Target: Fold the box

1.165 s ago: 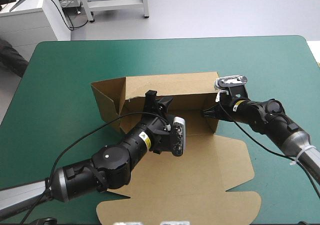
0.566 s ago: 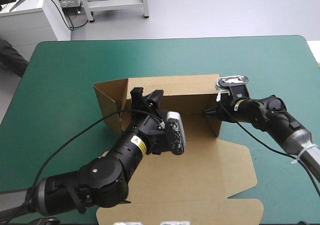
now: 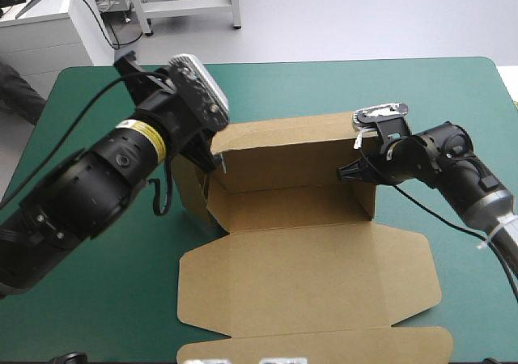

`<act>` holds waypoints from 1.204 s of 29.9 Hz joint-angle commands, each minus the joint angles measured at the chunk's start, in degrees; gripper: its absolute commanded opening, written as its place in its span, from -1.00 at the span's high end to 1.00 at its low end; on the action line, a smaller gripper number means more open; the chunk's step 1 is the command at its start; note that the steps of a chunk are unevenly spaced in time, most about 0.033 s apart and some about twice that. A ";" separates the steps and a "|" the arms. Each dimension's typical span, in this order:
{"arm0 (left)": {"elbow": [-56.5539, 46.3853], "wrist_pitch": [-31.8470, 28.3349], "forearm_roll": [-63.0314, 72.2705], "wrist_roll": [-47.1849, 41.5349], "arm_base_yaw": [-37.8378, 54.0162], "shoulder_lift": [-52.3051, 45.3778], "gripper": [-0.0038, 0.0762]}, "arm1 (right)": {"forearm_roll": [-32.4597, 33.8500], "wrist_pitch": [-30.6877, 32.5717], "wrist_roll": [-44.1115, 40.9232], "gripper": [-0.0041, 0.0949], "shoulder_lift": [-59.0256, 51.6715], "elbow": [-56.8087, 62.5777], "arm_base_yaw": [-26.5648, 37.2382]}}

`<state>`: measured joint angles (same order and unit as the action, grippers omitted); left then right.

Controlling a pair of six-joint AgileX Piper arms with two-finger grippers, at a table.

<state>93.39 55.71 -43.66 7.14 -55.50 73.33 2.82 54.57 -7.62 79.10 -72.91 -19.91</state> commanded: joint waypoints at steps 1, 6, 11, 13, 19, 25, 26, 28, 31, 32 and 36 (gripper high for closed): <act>2.74 -0.43 4.36 1.20 7.43 -1.66 -0.14 | 0.83 0.84 0.41 0.96 1.60 -4.28 1.41; 2.74 4.94 13.75 1.47 19.69 -1.23 -0.14 | -2.09 5.44 4.26 0.96 8.37 -8.51 4.53; 2.50 7.70 32.24 0.60 33.26 -1.01 -0.14 | -3.96 5.86 6.23 0.96 14.65 -12.59 5.93; 2.37 9.74 37.55 0.60 37.10 -1.01 -0.14 | -3.96 5.74 6.52 0.96 16.60 -13.96 5.93; -4.66 10.29 42.46 0.74 41.80 -3.56 -0.14 | -3.96 5.35 7.62 0.96 22.40 -17.95 5.93; -20.82 7.23 47.16 0.74 41.80 -11.36 -0.14 | -3.96 4.77 8.59 0.96 25.89 -19.07 5.93; -23.90 6.13 47.60 0.74 41.80 -13.33 -0.14 | -3.96 4.52 8.59 0.96 26.23 -19.07 5.93; -29.17 4.05 48.38 0.74 41.80 -17.27 -0.14 | -3.86 3.61 8.59 0.96 26.86 -19.07 5.93; -36.52 0.74 50.22 0.74 41.80 -25.25 -0.14 | -3.86 1.76 8.59 0.96 26.85 -18.96 5.93; -38.87 -0.14 51.11 0.74 41.80 -28.36 -0.14 | -3.86 1.26 8.59 0.96 26.85 -19.07 5.93; -46.39 -1.25 52.65 0.95 41.80 -40.32 -0.03 | -3.54 -0.04 8.59 0.96 26.85 -19.07 5.93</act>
<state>49.41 58.48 7.14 8.27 -13.83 39.95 -0.80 51.32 -0.70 107.76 -91.84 -13.76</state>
